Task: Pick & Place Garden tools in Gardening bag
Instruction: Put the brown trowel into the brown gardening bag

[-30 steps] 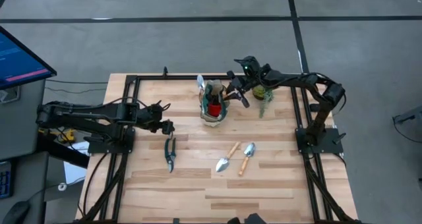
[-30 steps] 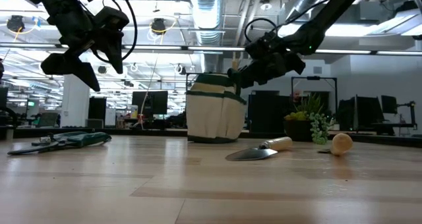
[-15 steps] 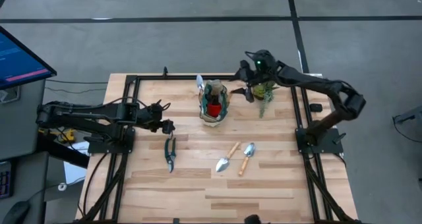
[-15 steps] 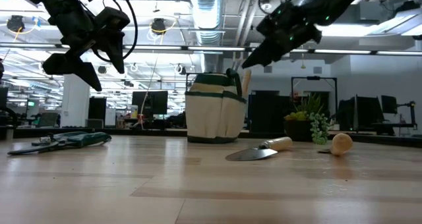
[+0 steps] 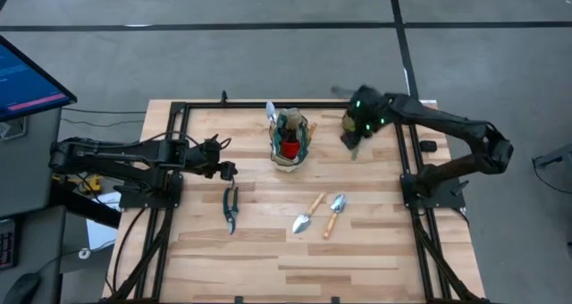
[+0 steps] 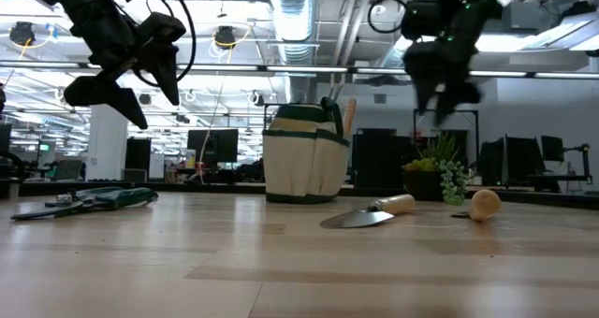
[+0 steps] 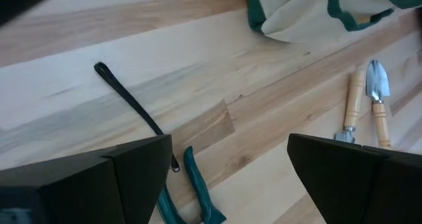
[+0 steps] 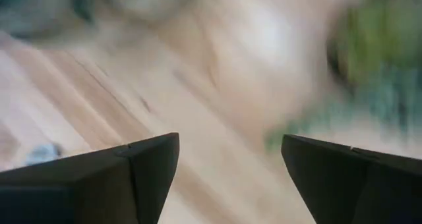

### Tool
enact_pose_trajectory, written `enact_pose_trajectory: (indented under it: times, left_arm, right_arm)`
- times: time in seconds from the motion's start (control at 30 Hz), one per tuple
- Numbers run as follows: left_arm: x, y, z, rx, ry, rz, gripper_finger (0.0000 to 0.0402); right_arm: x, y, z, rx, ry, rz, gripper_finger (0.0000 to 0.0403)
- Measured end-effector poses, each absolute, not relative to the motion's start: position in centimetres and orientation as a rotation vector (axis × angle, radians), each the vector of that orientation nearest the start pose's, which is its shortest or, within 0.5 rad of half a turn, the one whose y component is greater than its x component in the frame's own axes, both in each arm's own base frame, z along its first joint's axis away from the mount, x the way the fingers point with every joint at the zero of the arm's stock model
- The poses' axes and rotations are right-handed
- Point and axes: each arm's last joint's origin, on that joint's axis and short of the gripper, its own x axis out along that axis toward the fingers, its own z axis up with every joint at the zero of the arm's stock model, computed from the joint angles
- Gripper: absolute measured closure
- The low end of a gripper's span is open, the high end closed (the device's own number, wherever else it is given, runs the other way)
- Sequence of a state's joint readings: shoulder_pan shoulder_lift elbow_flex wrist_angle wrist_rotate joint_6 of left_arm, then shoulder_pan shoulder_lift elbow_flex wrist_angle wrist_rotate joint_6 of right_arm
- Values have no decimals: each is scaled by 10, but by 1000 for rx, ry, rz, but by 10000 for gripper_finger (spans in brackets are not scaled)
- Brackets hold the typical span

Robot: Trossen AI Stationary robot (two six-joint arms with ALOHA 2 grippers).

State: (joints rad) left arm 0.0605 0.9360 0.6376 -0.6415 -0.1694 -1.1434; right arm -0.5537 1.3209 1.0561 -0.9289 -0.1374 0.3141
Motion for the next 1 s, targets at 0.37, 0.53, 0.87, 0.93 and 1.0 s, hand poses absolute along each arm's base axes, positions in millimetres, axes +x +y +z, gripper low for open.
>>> enact_pose_trajectory:
  times: [0.37,0.53,0.87,0.93,1.0]
  left_arm:
    - [172,15,224,-989,707,712,108]
    - [172,15,224,-990,705,710,108]
    - [173,15,225,-947,716,680,108]
    - [173,15,225,-939,720,672,108]
    - [173,15,225,-925,721,662,108]
  right_arm:
    - [240,-19,253,1002,1066,-899,143]
    - [255,21,230,1148,1087,-1030,143]
    - [286,72,182,1314,1147,-1048,143]
    - [289,81,174,1338,1175,-1041,143]
    - [292,89,166,1356,1178,-1053,143]
